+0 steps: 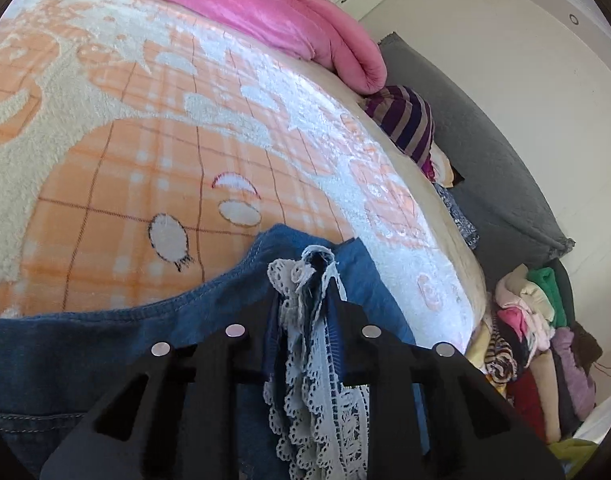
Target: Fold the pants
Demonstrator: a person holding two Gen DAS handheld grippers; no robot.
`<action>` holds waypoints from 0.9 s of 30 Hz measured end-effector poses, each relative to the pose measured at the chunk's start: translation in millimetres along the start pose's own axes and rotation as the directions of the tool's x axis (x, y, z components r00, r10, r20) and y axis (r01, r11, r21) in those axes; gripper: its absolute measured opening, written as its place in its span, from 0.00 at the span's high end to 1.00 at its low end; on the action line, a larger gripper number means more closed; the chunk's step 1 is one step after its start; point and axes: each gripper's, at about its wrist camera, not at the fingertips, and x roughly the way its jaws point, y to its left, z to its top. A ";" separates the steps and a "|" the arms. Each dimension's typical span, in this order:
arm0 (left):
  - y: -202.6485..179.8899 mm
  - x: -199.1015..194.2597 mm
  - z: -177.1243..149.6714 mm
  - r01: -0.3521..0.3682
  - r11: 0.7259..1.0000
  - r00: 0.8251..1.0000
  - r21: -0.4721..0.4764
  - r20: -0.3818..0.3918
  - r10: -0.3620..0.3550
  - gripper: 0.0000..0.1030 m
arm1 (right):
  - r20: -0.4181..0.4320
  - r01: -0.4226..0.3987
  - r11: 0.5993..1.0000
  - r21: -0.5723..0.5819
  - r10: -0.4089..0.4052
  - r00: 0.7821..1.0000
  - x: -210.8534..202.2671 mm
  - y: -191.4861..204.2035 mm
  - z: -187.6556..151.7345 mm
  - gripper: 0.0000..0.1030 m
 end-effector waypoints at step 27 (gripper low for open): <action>-22.4 -78.9 -26.2 -0.215 0.970 0.968 0.110 0.155 0.197 0.44 | 0.105 -0.254 0.890 0.378 0.232 0.967 -46.3 -95.6 -36.2 0.59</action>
